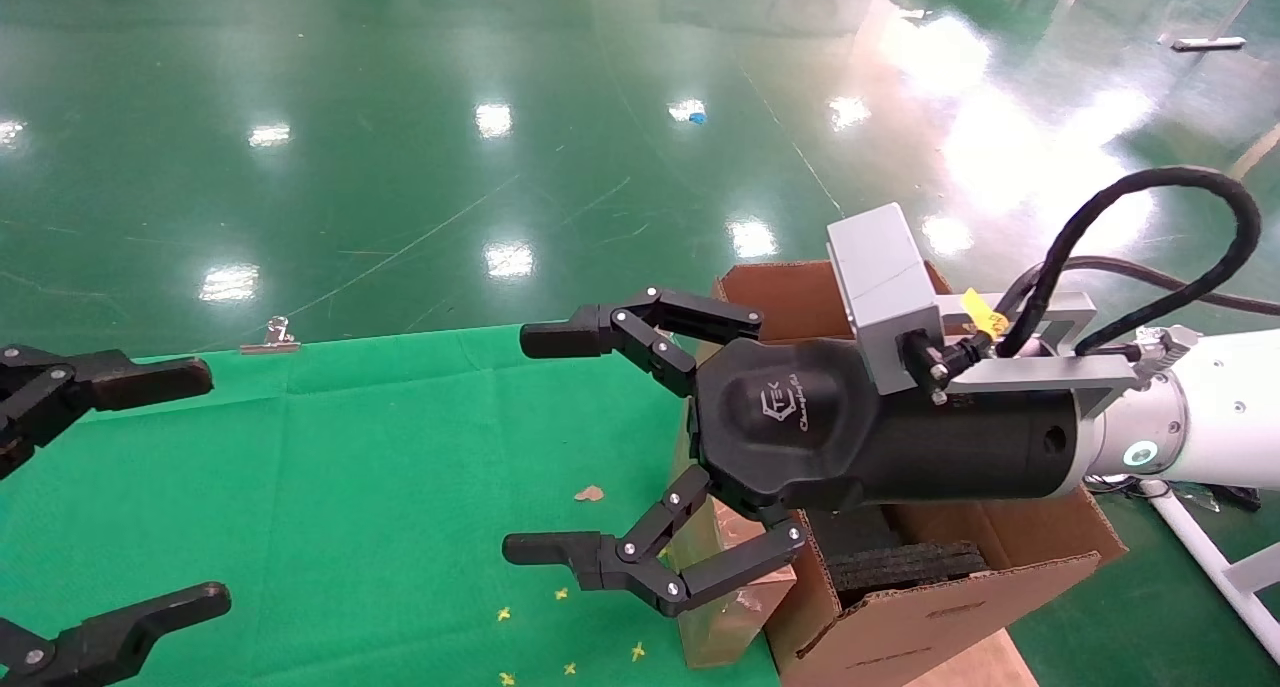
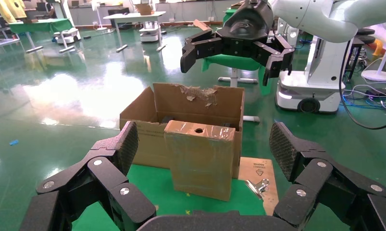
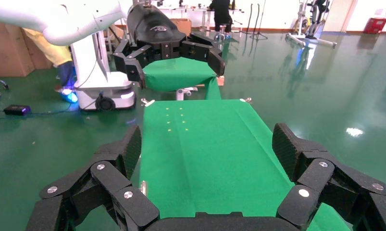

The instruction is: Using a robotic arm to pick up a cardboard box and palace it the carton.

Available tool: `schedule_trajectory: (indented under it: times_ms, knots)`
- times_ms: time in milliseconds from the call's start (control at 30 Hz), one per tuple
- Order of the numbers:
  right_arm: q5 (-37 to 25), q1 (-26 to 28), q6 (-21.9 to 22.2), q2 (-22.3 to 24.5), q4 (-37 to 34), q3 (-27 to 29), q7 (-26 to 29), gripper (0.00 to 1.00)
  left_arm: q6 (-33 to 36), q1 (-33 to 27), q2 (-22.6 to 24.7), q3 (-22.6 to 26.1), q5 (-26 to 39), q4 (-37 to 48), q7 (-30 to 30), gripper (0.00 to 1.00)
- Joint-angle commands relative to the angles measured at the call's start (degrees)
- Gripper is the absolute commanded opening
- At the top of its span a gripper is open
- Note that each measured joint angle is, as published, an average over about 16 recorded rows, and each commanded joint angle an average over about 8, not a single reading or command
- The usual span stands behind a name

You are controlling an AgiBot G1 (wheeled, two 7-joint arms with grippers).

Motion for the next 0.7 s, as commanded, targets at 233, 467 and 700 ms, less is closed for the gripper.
schedule_trajectory:
  times_ms: [233,467,700]
  knots:
    - [-3.4,1.4,0.4,-0.5,1.1,-2.1,2.4,1.00,0.0,0.0,0.0,0.0,0.0,0.0,0.0,1.00]
    - [-18.1,10.3,-2.1,-3.5,3.2,-10.4,7.7,1.00,0.0,0.0,0.0,0.1,0.0,0.0,0.0,1.00]
    - [-36.9,24.7,-4.8,-9.4,3.3,-24.4,16.3,1.00,0.0,0.0,0.0,0.1,0.0,0.1,0.1,1.00]
